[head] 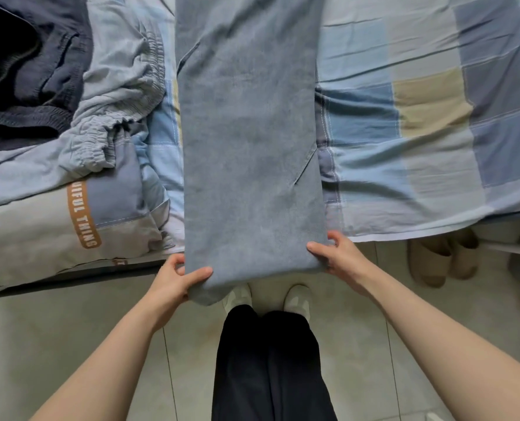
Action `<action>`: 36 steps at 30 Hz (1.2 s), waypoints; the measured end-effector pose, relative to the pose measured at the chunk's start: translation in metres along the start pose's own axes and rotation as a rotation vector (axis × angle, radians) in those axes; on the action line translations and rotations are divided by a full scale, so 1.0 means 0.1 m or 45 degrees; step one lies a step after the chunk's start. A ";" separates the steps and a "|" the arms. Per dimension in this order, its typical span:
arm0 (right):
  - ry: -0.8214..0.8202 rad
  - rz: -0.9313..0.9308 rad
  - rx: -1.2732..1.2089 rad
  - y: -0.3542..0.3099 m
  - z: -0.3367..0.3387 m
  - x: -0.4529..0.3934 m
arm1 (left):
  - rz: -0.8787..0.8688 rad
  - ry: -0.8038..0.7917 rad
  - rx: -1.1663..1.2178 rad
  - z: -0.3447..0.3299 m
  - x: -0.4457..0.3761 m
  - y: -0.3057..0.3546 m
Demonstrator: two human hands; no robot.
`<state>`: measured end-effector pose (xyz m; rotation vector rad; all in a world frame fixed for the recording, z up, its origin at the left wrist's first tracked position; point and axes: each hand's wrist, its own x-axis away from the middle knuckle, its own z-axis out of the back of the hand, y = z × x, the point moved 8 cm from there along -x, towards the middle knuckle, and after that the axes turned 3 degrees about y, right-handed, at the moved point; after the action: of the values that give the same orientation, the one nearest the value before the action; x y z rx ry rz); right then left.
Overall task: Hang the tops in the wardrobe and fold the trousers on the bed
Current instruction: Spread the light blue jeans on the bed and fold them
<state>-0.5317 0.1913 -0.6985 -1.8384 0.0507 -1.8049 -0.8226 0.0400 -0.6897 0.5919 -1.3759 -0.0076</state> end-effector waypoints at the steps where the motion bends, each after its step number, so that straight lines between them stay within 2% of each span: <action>1: -0.107 -0.027 0.041 0.10 -0.06 0.06 | 0.015 -0.057 -0.060 -0.05 0.05 -0.05; 3: -0.254 0.011 0.189 0.18 -0.14 0.18 | 0.029 -0.137 -0.225 -0.11 0.15 -0.14; 7: -0.366 0.009 0.353 0.26 -0.09 0.38 | 0.059 -0.236 -0.372 -0.18 0.34 -0.35; 9: -0.331 -0.033 0.429 0.37 -0.01 0.50 | 0.086 -0.203 -0.350 -0.15 0.46 -0.47; 15: -0.043 -0.100 0.270 0.52 0.10 0.82 | 0.145 -0.054 -0.150 -0.10 0.76 -0.57; 19: 0.004 0.002 0.319 0.09 0.14 1.06 | 0.092 0.138 -0.074 -0.01 1.01 -0.17; 24: -0.226 0.011 0.420 -0.70 0.05 1.17 | -0.022 0.007 -0.004 0.04 1.30 0.69; 26: -0.295 -0.005 0.325 -1.12 0.04 1.09 | -0.072 -0.096 -0.017 0.03 1.27 1.14; 29: -0.310 0.043 -0.074 -1.91 0.02 0.83 | -0.237 -0.072 0.058 0.04 1.01 1.96; 31: -0.205 0.174 -0.447 -2.43 0.13 0.56 | -0.364 -0.080 0.191 0.04 0.72 2.51; 32: -0.085 0.252 -0.550 -2.60 0.24 0.45 | -0.410 -0.078 0.260 0.03 0.59 2.69; 34: 0.220 0.301 -0.502 -2.69 0.43 0.19 | -0.446 0.047 0.198 0.08 0.16 2.82; 36: 0.359 0.155 -0.273 -2.38 0.44 -0.02 | -0.428 0.338 -0.104 0.22 -0.18 2.60</action>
<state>-0.5735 0.4089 -0.6004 -1.6635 0.4671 -2.0212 -0.9332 0.2599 -0.6013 0.7222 -1.0031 -0.2471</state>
